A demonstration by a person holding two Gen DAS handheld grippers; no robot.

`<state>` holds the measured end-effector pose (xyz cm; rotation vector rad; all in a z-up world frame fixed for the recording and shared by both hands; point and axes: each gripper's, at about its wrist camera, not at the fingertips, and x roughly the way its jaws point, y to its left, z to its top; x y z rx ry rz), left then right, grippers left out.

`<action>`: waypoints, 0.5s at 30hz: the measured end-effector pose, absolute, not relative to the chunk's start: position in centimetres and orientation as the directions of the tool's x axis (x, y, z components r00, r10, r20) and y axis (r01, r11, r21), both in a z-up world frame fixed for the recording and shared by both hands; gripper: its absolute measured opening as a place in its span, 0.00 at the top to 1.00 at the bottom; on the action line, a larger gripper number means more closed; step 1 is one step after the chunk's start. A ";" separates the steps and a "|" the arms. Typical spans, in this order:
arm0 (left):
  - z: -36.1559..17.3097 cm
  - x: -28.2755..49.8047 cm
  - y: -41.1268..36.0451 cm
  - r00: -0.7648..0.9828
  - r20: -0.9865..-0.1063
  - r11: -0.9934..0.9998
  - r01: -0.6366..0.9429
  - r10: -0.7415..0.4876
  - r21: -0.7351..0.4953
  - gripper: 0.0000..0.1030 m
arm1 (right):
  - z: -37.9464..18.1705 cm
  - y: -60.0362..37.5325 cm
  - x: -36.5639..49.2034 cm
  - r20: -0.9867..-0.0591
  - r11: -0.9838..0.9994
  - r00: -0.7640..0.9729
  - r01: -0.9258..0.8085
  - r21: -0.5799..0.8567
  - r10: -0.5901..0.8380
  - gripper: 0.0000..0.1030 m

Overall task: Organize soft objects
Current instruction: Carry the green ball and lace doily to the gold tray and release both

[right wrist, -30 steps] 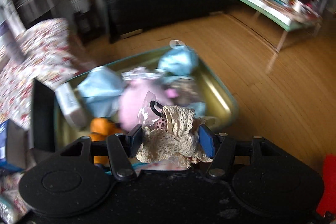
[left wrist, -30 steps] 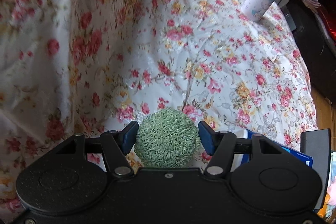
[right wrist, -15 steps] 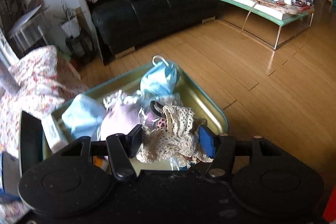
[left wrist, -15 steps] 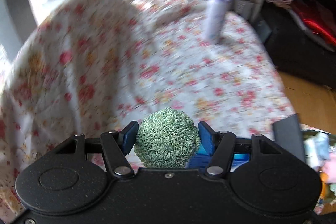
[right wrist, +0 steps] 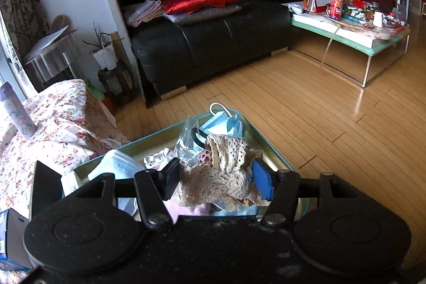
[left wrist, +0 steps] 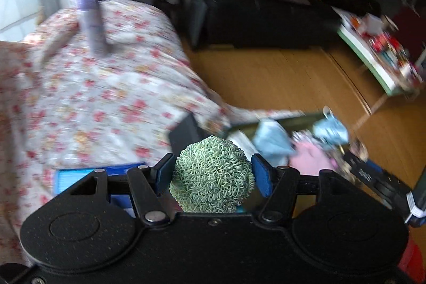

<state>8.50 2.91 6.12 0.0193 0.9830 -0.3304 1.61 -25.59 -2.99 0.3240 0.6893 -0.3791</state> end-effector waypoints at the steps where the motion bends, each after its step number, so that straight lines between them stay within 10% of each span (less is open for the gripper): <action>1: 5.4 8.6 1.9 0.487 -0.830 0.945 0.298 -0.273 -0.136 0.44 | -3.0 -25.7 1.5 -0.665 0.883 0.711 0.440 0.167 -0.228 0.43; 15: 0.4 9.0 -4.8 0.328 -0.904 0.925 0.348 -0.274 -0.154 0.44 | -3.1 -26.5 0.4 -0.635 0.890 0.763 0.366 0.274 -0.118 0.42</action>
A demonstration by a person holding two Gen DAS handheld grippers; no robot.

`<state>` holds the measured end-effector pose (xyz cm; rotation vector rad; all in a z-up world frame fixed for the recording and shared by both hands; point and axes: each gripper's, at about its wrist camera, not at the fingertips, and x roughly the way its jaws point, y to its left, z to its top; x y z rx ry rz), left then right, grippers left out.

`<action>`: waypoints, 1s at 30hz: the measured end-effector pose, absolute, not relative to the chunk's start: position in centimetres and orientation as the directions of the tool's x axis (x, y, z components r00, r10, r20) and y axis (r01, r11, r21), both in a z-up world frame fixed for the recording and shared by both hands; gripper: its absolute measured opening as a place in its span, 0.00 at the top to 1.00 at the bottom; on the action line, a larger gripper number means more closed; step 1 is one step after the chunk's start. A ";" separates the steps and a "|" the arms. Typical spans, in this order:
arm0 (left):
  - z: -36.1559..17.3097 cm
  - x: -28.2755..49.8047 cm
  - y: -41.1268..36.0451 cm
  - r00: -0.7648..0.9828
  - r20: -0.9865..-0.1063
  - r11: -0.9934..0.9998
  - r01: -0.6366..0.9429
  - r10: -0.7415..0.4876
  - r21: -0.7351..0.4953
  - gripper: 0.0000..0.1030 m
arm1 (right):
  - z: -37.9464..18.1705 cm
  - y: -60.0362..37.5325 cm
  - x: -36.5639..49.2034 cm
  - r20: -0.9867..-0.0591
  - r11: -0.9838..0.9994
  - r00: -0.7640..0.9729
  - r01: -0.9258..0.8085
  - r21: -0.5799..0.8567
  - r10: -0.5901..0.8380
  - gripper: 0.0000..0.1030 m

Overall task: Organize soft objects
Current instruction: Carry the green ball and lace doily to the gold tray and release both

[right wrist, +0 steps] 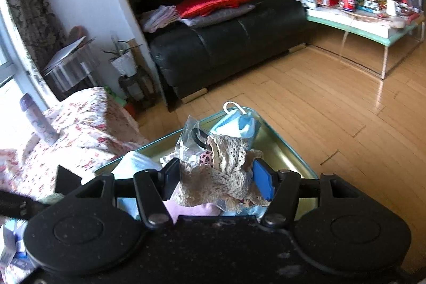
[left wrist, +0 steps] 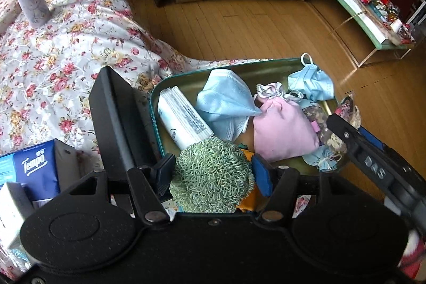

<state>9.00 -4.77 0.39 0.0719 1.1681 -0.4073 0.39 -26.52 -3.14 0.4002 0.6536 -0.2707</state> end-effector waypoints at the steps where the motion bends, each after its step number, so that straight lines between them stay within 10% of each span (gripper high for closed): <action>1: 0.2 9.2 -4.8 0.322 -0.907 0.926 0.343 -0.273 -0.157 0.44 | -3.1 -26.3 0.3 -0.632 0.898 0.768 0.347 0.271 -0.106 0.42; 9: -1.3 10.4 -5.1 0.297 -0.920 0.934 0.321 -0.255 -0.155 0.41 | -2.9 -23.9 0.1 -0.622 0.961 0.783 0.183 0.206 -0.016 0.42; 13: -1.5 10.7 -5.0 0.307 -0.918 0.940 0.303 -0.252 -0.157 0.20 | -3.2 -23.0 0.2 -0.642 0.978 0.766 0.136 0.157 -0.003 0.39; 30: -0.6 9.9 -4.3 0.344 -0.904 0.941 0.304 -0.253 -0.148 0.20 | -2.8 -25.4 -0.1 -0.595 0.932 0.803 0.238 0.274 -0.030 0.24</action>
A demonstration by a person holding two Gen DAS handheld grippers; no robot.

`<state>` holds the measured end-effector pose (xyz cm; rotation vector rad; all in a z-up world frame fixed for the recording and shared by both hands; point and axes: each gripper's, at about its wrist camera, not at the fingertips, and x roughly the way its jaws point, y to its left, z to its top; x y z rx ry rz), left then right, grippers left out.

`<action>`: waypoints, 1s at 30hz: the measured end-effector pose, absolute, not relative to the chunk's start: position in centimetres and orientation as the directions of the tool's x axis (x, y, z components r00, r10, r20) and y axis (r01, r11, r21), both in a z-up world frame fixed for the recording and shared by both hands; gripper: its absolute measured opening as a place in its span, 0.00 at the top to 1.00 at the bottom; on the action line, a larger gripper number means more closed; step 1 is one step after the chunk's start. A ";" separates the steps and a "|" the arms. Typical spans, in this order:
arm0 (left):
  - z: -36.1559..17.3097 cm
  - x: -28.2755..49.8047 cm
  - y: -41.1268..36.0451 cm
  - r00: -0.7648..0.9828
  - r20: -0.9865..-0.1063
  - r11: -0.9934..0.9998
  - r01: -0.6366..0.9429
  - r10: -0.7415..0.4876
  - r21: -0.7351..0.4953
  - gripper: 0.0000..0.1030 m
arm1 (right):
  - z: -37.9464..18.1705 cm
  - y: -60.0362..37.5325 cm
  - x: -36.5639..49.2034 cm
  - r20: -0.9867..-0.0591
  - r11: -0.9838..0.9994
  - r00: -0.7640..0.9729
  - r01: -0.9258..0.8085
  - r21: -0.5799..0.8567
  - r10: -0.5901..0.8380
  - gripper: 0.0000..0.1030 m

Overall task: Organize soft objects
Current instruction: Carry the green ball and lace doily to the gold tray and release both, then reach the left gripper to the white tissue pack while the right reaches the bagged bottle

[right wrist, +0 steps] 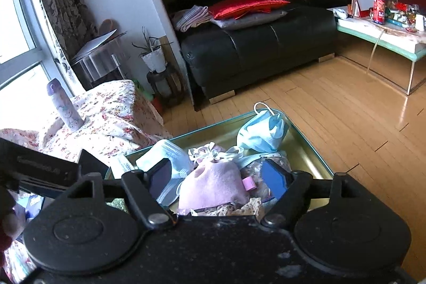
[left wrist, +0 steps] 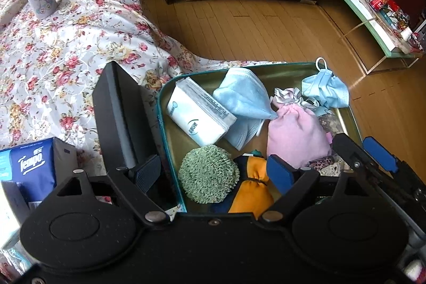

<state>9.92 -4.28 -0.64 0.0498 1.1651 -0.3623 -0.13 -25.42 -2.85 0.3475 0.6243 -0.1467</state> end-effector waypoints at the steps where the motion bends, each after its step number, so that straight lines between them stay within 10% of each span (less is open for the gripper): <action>1: -0.5 9.8 -4.1 0.352 -0.903 0.943 0.302 -0.248 -0.141 0.20 | -2.8 -25.2 -0.1 -0.594 0.935 0.804 0.238 0.261 -0.039 0.21; 30: 4.9 4.5 8.2 0.599 -0.800 0.991 0.123 -0.038 0.045 0.16 | -3.1 -21.3 0.6 -0.630 0.963 0.746 0.270 -0.010 -0.216 0.17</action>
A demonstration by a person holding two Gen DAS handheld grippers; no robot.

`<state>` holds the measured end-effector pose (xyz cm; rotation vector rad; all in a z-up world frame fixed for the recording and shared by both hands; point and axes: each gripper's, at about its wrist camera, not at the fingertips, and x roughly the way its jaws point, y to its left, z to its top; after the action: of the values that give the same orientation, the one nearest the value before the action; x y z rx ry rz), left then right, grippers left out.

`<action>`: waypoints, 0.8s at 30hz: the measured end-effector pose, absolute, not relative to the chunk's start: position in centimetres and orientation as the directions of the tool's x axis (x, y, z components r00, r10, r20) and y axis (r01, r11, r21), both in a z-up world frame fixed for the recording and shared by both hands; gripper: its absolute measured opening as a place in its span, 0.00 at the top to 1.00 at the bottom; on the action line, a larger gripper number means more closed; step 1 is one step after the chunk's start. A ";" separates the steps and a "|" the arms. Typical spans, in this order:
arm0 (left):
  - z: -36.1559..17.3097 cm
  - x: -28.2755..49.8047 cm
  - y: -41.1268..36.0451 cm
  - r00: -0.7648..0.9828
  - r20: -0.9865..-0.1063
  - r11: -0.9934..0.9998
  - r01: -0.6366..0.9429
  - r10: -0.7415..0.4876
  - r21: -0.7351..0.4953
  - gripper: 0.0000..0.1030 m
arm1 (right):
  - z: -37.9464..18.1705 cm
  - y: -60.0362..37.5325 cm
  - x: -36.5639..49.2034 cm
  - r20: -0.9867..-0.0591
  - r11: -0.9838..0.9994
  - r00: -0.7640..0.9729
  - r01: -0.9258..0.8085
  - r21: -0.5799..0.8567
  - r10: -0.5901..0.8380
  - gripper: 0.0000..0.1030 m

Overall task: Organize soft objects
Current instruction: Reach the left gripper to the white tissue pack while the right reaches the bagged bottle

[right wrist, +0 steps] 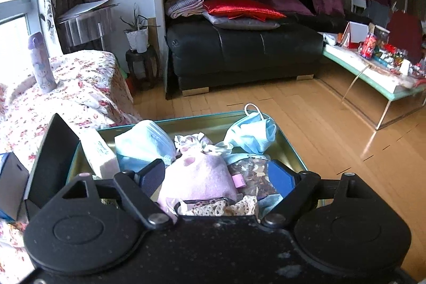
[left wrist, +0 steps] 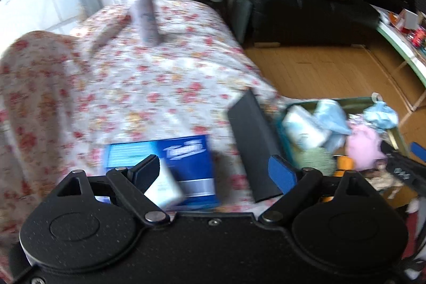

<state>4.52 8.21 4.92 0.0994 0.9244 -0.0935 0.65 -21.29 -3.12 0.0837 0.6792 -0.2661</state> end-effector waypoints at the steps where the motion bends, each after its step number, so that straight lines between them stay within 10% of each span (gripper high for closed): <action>1: 5.1 4.4 9.4 0.606 -0.795 0.993 0.100 -0.018 0.054 0.16 | -3.1 -21.2 0.6 -0.630 0.962 0.744 0.274 -0.015 -0.222 0.17; 24: 0.5 7.0 27.7 0.554 -0.817 0.974 -0.221 0.159 0.040 0.12 | -2.8 -17.9 -0.5 -0.549 0.953 0.780 0.249 -0.170 -0.302 0.01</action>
<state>6.99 27.72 0.47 -0.0706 0.9580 0.2251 -0.45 -17.93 -2.84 -0.0899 0.6075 -0.2979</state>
